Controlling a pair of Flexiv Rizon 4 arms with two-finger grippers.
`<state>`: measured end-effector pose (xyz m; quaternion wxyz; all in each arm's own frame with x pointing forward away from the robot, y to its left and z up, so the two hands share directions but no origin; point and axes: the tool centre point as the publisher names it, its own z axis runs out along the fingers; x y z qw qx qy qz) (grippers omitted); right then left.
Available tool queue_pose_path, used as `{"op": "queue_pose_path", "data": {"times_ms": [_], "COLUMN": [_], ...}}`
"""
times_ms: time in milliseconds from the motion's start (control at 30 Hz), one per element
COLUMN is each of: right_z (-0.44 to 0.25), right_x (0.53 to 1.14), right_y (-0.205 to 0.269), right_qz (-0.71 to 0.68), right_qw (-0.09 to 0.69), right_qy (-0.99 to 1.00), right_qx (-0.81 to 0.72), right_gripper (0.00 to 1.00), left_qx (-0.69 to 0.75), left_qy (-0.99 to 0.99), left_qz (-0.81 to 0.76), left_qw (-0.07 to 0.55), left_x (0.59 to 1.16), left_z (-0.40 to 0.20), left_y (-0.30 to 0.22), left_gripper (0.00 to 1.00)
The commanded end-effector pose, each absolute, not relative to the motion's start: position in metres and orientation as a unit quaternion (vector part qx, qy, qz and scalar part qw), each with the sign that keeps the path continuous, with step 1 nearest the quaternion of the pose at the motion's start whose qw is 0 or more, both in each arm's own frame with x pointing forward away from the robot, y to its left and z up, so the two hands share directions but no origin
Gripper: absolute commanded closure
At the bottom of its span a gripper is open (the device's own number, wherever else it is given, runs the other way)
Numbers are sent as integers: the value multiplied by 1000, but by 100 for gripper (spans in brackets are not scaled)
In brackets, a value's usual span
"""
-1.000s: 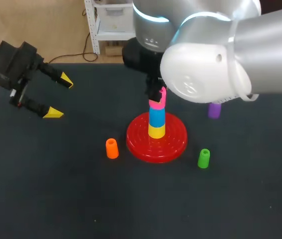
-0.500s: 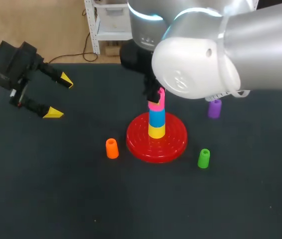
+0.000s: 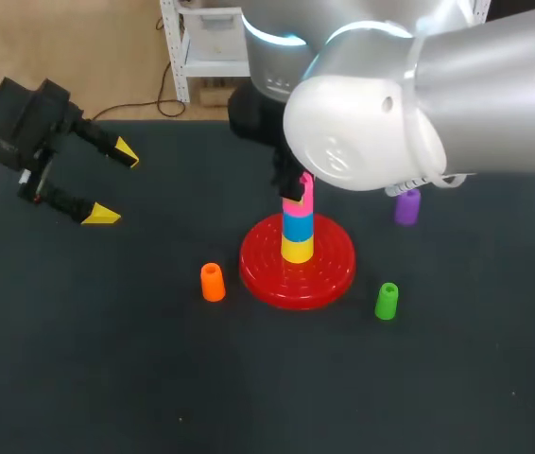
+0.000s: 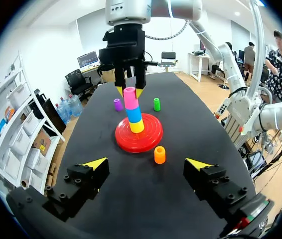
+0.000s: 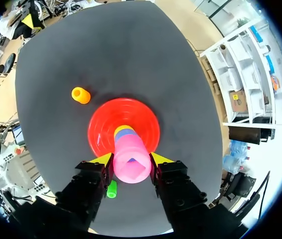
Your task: Pick up and stack the cylinders on the red base in this order: pink,purple,orange,green
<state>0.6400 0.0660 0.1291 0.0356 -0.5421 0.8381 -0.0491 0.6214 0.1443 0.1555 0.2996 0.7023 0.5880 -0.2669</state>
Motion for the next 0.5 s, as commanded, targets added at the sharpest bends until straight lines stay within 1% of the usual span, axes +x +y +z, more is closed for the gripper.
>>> {"op": "queue_pose_path", "data": {"times_ms": [33, 500], "right_z": [126, 120], "right_x": [641, 641], "right_y": [67, 63], "right_qz": [-48, -43], "right_qw": [33, 32], "right_qy": [838, 845], "right_qx": [-542, -532], "right_gripper": [100, 100], "left_qx": [703, 703], "left_qy": [587, 587], "left_qz": [-267, -267], "left_qw": [300, 300], "left_x": [622, 622], "left_z": [155, 155], "left_y": [145, 145], "left_gripper": [0, 0]}}
